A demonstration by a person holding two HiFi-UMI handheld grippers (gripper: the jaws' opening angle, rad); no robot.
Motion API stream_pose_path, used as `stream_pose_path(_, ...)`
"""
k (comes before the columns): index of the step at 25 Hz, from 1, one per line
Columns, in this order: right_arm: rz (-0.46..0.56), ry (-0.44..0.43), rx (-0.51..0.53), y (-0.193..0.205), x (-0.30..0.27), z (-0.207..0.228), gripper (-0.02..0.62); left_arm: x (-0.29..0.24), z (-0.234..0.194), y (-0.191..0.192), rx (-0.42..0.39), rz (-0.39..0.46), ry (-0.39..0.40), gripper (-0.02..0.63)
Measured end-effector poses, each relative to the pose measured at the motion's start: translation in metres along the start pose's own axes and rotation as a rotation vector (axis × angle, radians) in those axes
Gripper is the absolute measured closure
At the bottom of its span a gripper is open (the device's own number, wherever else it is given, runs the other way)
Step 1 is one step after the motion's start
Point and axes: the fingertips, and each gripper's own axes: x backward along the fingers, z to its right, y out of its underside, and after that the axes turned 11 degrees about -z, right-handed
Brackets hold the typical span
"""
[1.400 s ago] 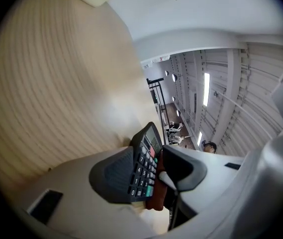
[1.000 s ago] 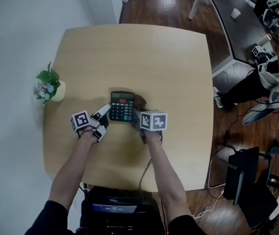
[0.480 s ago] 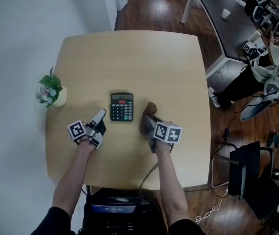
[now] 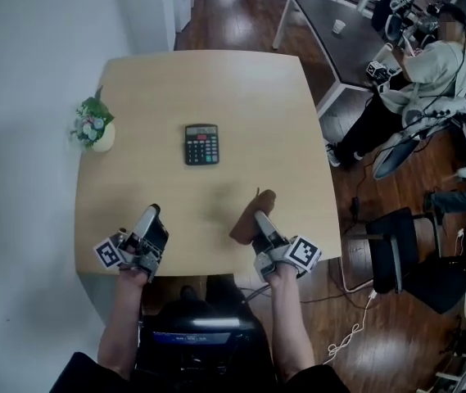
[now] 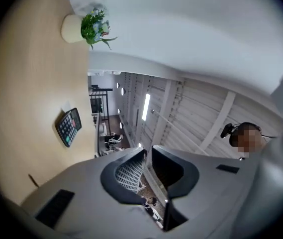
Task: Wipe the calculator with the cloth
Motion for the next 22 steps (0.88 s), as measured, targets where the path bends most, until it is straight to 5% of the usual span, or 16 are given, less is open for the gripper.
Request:
stream_pose_path(6,0.050,-0.178,0.113,0.056,0.048,-0.113,0.518,0.034,0.086,0.035,-0.006,0.028,0.159,0.558)
stream_pose_path(12,0.071,-0.289,0.209,0.090,0.082,-0.192,0.518,0.053,0.159,0.063,-0.076,0.006,0.211,0.558)
stream_pose_path(22,0.073,-0.368,0.278,0.105,0.120,-0.237,0.518,0.043,0.198,0.092,-0.101,-0.031,0.246,0.558)
